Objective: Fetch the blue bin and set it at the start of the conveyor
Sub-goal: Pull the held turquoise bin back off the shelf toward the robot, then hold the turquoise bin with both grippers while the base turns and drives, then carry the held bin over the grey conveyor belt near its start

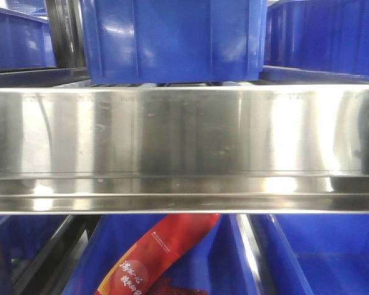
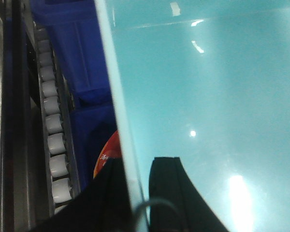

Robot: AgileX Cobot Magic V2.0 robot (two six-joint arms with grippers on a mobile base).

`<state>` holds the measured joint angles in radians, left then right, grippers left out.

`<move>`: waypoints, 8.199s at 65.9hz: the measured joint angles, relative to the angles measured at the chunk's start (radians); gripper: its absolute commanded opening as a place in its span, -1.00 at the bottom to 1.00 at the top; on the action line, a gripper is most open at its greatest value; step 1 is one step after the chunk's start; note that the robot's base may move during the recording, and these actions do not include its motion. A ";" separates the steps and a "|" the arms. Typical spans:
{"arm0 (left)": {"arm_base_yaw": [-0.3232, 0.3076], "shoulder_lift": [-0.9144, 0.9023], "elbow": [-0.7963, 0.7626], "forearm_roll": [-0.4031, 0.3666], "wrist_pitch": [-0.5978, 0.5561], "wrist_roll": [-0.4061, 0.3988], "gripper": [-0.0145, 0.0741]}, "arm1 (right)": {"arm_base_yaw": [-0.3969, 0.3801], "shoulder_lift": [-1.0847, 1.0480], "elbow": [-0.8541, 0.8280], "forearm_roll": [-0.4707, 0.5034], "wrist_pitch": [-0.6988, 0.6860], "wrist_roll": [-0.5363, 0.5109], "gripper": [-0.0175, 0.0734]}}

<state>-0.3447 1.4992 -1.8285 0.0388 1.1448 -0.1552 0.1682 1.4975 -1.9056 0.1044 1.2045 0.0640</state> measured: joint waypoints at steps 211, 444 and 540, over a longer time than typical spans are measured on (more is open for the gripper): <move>0.003 0.000 0.002 0.060 -0.439 0.024 -0.92 | -0.002 0.005 0.000 -0.018 -0.223 0.000 -0.95; 0.006 0.002 0.002 0.066 -0.439 0.024 -0.92 | -0.002 0.014 0.000 -0.016 -0.231 0.000 -0.95; 0.006 0.002 0.002 0.075 -0.440 0.022 -0.92 | -0.002 0.014 0.000 -0.016 -0.246 -0.002 -0.95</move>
<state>-0.3391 1.5010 -1.8267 0.1142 0.7052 -0.1328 0.1663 1.5110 -1.9056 0.0879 0.9589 0.0618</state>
